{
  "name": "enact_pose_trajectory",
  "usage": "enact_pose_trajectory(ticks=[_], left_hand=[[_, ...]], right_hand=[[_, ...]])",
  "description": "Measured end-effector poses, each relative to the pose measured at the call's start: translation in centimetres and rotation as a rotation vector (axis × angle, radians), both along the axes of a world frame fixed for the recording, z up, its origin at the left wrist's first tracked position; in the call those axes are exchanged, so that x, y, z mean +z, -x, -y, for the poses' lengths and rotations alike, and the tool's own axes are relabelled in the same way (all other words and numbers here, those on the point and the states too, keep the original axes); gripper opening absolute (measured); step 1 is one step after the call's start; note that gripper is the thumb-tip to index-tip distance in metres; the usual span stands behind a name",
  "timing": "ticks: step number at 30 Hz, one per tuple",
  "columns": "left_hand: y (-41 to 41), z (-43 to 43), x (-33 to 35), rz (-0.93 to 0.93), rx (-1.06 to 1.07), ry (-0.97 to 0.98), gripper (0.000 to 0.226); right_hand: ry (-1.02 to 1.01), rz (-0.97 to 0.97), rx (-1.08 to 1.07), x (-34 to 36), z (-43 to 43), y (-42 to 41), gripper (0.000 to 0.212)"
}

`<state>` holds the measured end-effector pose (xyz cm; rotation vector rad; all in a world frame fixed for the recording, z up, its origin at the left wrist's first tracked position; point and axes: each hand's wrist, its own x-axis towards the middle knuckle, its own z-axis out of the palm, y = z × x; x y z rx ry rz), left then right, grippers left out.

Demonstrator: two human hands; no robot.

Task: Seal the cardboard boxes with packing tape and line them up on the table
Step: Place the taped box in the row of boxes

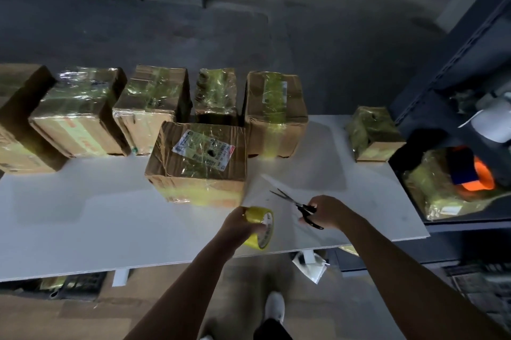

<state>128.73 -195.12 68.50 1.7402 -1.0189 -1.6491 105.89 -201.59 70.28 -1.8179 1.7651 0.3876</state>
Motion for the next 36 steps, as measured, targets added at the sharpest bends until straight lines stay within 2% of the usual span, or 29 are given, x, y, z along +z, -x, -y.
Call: enact_pose_trajectory(ticks=[4, 8, 10, 12, 14, 16, 21, 24, 31, 36], left_hand=[[3.1, 2.6, -0.3, 0.077, -0.016, 0.034, 0.031], [6.0, 5.6, -0.9, 0.369, -0.161, 0.073, 0.058], [7.2, 7.0, -1.5, 0.452, -0.175, 0.098, 0.057], [8.1, 7.9, -1.9, 0.422, -0.101, 0.101, 0.061], [8.8, 8.5, -2.2, 0.358, -0.029, 0.029, 0.081], [9.3, 8.8, -2.7, 0.367, -0.008, -0.020, 0.089], [10.4, 9.1, -3.6, 0.351, 0.049, -0.073, 0.079], [10.6, 9.4, -3.6, 0.427, 0.041, -0.064, 0.079], [9.6, 9.0, -2.6, 0.589, -0.110, -0.049, 0.076], [8.1, 7.5, -0.9, 0.723, -0.258, 0.043, 0.065]], right_hand=[[0.018, 0.026, -0.061, -2.3, 1.5, 1.4, 0.034], [0.086, 0.036, -0.075, -3.9, 3.2, 2.5, 0.053], [0.117, 0.035, -0.061, -4.7, 3.7, 3.1, 0.052], [0.134, 0.004, -0.033, -5.3, 4.0, 3.5, 0.047], [0.138, -0.012, -0.005, -5.9, 4.2, 3.9, 0.044], [0.120, 0.001, 0.010, -6.6, 4.3, 4.2, 0.042], [0.131, 0.041, -0.014, -7.1, 5.2, 4.9, 0.036], [0.173, 0.051, -0.022, -6.6, 5.9, 4.5, 0.032], [0.333, 0.156, 0.011, -4.2, 6.9, 1.6, 0.019], [0.398, 0.271, 0.034, -2.1, 7.4, -2.4, 0.023]])
